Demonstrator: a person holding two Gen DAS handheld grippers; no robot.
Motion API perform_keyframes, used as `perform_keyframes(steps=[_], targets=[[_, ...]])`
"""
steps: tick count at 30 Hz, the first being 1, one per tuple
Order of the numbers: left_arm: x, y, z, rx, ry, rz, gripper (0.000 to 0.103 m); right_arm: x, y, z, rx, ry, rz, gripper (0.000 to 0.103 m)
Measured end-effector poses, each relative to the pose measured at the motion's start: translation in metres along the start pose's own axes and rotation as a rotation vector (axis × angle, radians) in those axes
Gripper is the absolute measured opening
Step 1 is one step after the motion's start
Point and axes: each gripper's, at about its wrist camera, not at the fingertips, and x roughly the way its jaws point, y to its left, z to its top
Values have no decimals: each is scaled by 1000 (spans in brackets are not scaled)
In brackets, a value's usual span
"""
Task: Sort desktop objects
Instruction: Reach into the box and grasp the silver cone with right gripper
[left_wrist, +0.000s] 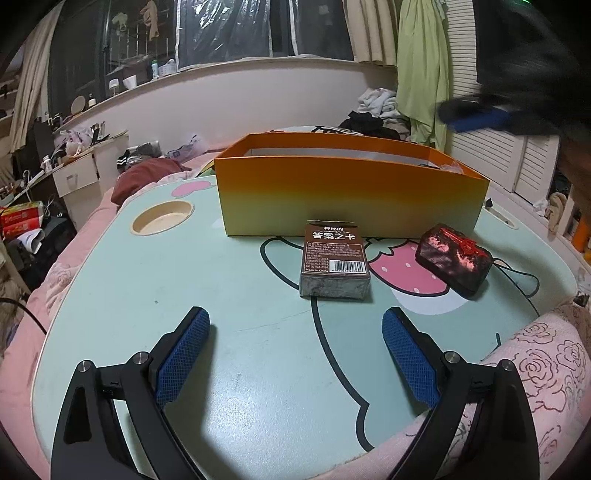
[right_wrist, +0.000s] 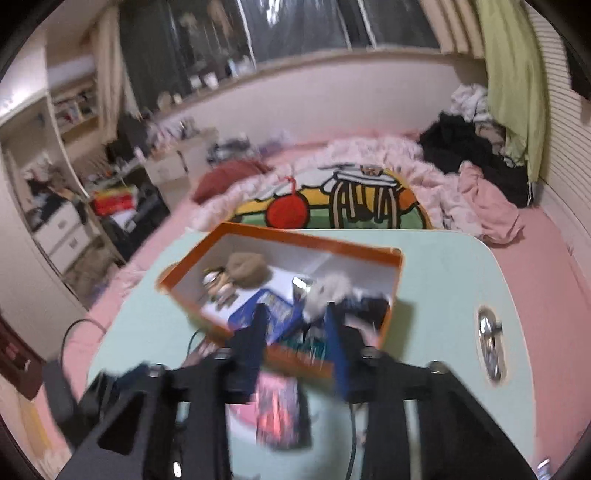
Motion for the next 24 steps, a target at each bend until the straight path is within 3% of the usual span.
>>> perform_keyframes(steps=[5, 11, 14, 16, 19, 24], targets=[[0, 1, 0, 1, 1, -2, 95, 80, 3, 32, 23, 239, -40, 24], [-1, 0, 0, 1, 1, -2, 95, 136, 17, 33, -130, 368, -203, 30], [-2, 0, -1, 1, 1, -1, 95, 138, 26, 29, -192, 362, -237, 29], [-2, 2, 0, -1, 1, -3, 95, 137, 26, 28, -192, 343, -225, 29], [-2, 3, 1, -3, 1, -3, 95, 115, 24, 30, -155, 216, -164, 29], [-2, 1, 1, -2, 2, -2, 95, 17, 20, 11, -41, -213, -19, 29]])
